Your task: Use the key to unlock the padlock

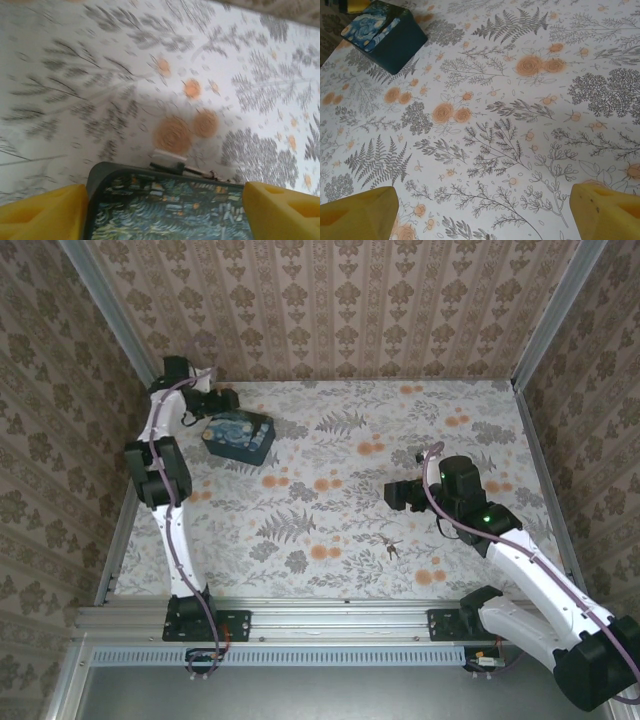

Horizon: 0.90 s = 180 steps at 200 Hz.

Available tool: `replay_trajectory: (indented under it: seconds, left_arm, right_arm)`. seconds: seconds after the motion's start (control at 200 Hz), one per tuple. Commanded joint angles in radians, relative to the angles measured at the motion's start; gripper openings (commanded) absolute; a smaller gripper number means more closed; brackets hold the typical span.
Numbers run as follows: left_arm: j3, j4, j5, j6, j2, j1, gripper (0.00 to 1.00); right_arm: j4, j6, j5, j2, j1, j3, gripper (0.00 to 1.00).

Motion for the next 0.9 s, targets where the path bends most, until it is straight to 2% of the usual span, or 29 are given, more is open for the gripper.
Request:
replay_trajectory:
  seconds: [0.0,0.29,0.35,0.455,0.64,0.71,0.82,0.895]
  left_arm:
    - [0.024,-0.128,0.045,0.078,0.012,-0.034,0.79]
    - [-0.140,-0.111,0.133,0.223,-0.122,-0.160,0.72]
    - [-0.182,-0.104,0.177,0.251,-0.140,-0.199,0.71]
    - [-0.219,-0.108,0.167,0.306,-0.157,-0.284,0.71]
    - [-0.210,-0.056,0.187,0.247,-0.169,-0.389,0.72]
    - [-0.214,-0.010,0.132,0.183,-0.203,-0.409,0.76]
    - [-0.287,0.094,-0.080,0.035,-0.329,-0.401,0.82]
    - [-0.357,0.125,-0.183,-0.075,-0.436,-0.381,0.83]
  right_arm:
    - [-0.032,0.017,-0.009,-0.028,0.007,-0.002,0.90]
    - [-0.054,0.024,-0.009,-0.069,0.007,-0.005,0.90]
    - [-0.062,0.028,-0.012,-0.083,0.007,-0.008,0.89]
    - [-0.073,0.036,-0.011,-0.103,0.007,-0.017,0.89]
    - [-0.056,0.049,-0.004,-0.104,0.008,-0.045,0.88]
    - [-0.012,0.072,-0.011,-0.076,0.010,-0.058,0.87]
    - [0.056,0.104,-0.019,0.005,0.029,-0.054,0.85]
    - [0.102,0.124,-0.019,0.082,0.049,-0.033,0.85]
